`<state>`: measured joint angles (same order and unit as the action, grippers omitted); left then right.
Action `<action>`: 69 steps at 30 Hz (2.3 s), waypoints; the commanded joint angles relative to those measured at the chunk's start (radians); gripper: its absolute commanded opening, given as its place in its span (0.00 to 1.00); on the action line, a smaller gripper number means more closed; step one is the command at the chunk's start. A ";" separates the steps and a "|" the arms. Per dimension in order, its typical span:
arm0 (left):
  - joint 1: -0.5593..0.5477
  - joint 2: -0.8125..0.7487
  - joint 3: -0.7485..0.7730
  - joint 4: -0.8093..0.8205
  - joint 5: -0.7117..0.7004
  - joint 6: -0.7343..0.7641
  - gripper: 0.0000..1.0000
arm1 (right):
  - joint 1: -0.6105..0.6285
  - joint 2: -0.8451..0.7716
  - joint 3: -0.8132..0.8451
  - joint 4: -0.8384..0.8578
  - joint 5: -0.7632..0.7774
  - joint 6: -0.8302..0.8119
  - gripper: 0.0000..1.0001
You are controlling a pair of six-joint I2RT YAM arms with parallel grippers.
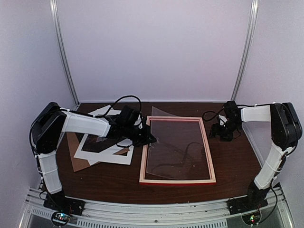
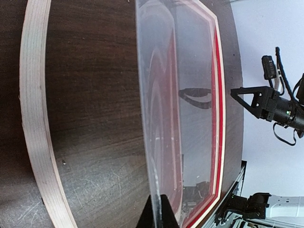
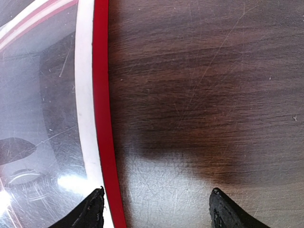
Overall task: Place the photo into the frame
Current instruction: Place the glass panel in the frame body.
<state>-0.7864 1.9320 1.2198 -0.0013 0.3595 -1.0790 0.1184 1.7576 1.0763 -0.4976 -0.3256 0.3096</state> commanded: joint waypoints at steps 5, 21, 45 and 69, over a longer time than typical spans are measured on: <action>-0.002 0.003 0.012 0.023 0.049 -0.026 0.00 | 0.012 0.007 0.010 0.007 -0.010 -0.008 0.75; -0.002 0.009 -0.008 0.072 0.102 -0.101 0.00 | 0.041 -0.004 0.008 0.006 -0.013 -0.017 0.75; -0.004 0.031 -0.034 0.131 0.170 -0.205 0.00 | 0.066 -0.002 0.009 0.006 -0.007 -0.015 0.72; -0.010 0.098 0.036 0.066 0.179 -0.135 0.25 | 0.131 -0.057 0.069 -0.016 -0.026 -0.024 0.71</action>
<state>-0.7876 2.0113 1.2209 0.0540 0.5133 -1.2381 0.2176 1.7527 1.1011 -0.5064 -0.3378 0.2935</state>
